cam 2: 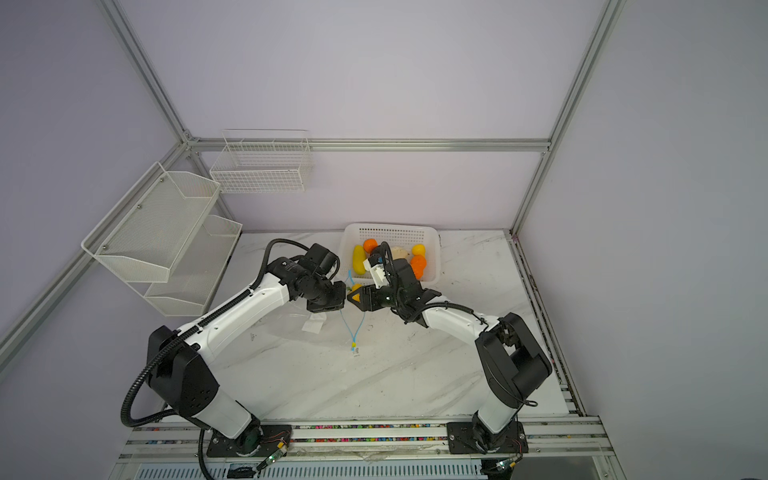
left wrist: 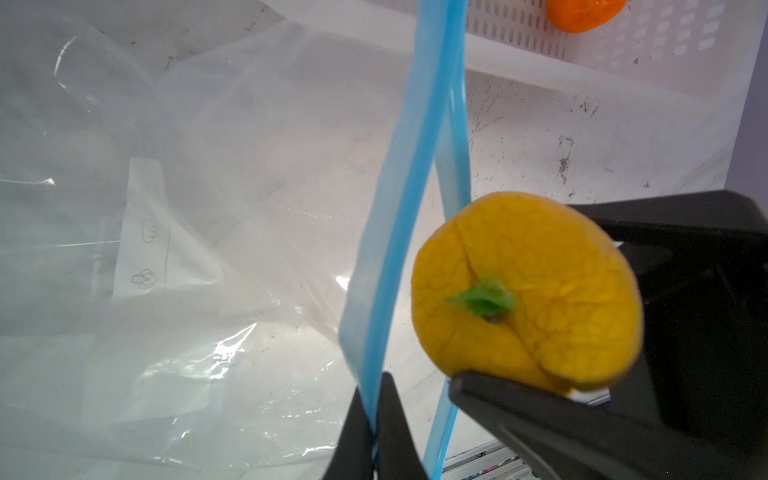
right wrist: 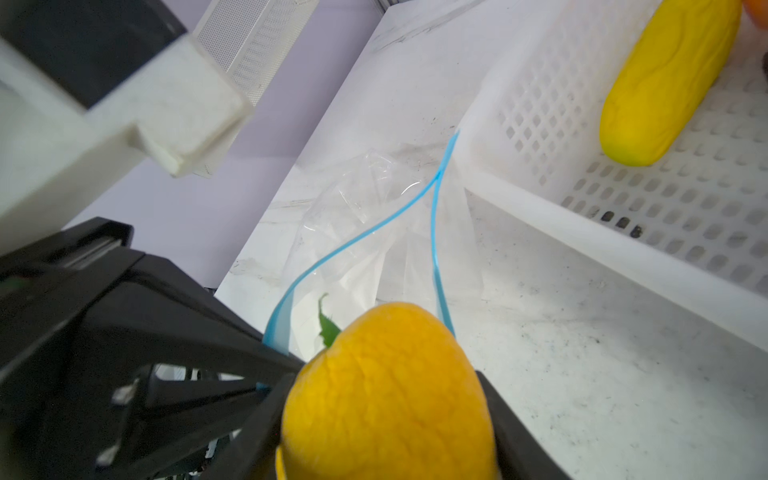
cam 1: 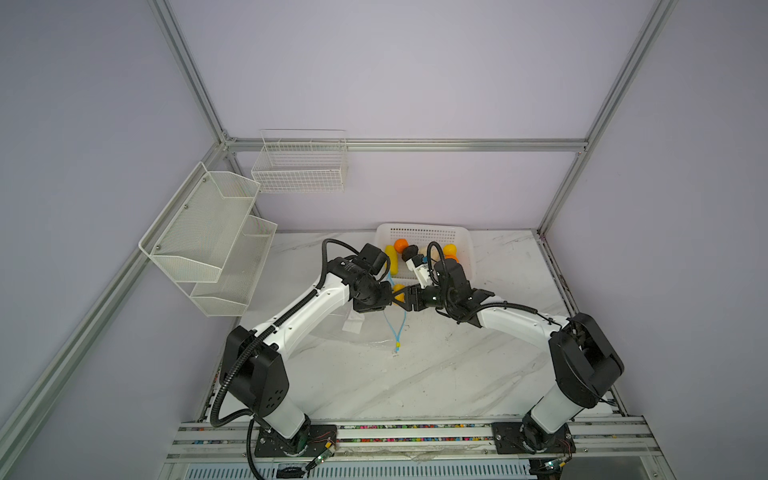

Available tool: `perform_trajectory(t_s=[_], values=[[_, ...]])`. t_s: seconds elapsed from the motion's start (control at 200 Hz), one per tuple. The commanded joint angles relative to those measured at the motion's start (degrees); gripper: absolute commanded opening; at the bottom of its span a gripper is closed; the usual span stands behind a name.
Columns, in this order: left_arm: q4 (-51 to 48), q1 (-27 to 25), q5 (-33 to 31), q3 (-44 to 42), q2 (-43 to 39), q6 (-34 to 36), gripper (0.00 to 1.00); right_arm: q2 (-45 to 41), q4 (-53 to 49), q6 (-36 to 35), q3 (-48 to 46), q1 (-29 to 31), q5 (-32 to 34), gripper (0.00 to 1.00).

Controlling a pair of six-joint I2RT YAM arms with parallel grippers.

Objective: Place the food in the zip-top bag and seal the zipper
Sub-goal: 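Carry the yellow mango with the right gripper toward the held bag mouth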

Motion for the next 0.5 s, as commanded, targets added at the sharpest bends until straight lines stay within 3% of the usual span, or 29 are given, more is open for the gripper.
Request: perform_trajectory(t_s=[0.0, 0.185, 0.5], values=[[2.53, 0.11, 2.20, 0.81, -3.06, -1.30, 0.00, 1.32, -4.84, -3.04, 1.82, 1.05, 3.51, 0.48], [2.86, 0.06, 2.99, 0.23, -3.85, -1.57, 0.00, 3.18, -9.27, -5.00, 3.97, 2.17, 7.73, 0.48], [3.89, 0.06, 3.51, -1.45, -4.42, -1.75, 0.00, 4.00, -10.07, -5.58, 5.69, 2.79, 6.56, 0.49]])
